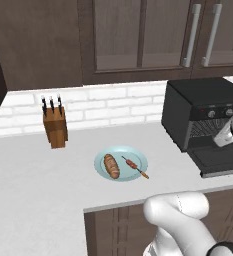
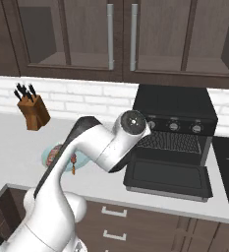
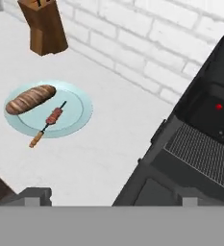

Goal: Pick up the kebab skewer and baguette bread, and place them inside the toaster oven. Close the toaster oven door and start by setting the timer.

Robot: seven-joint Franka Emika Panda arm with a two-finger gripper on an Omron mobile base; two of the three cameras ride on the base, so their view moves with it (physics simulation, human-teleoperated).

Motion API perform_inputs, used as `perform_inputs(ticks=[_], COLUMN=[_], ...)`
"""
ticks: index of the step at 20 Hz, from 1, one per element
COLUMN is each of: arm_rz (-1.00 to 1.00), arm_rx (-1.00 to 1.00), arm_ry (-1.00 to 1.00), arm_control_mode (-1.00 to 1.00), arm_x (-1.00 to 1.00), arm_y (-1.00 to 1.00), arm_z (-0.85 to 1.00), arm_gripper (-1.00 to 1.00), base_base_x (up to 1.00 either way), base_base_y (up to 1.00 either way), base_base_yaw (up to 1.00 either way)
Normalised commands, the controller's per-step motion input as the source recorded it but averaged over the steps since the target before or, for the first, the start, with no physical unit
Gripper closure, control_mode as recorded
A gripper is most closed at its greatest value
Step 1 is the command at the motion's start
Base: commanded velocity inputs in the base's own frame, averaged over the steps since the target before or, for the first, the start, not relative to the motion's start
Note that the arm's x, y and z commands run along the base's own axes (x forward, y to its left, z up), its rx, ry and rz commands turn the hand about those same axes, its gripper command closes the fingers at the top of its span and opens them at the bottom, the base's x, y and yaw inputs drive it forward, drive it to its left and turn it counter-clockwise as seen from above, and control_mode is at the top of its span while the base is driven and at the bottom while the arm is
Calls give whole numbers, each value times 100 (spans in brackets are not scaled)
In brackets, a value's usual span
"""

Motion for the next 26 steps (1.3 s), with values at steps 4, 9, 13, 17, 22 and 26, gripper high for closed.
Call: perform_inputs(ticks=[4, 9, 13, 17, 22, 26], arm_rz=[35, 29, 8, 0, -7, -11], arm_rx=[-9, -12, -7, 0, 0, 1], arm_ry=[-21, -16, -7, 0, 0, -3], arm_control_mode=[-100, -100, -100, -100, -100, -100], arm_x=[-15, 0, 27, 57, 58, 32], arm_y=[-91, -73, -36, -4, 18, 10], arm_z=[-18, -21, -17, -18, -33, -48], arm_gripper=[-100, -100, -100, -100, -100, -100], base_base_x=[0, 0, 0, 0, 0, 0], base_base_y=[0, 0, 0, 0, 0, 0], base_base_yaw=[0, 0, 0, 0, 0, 0])
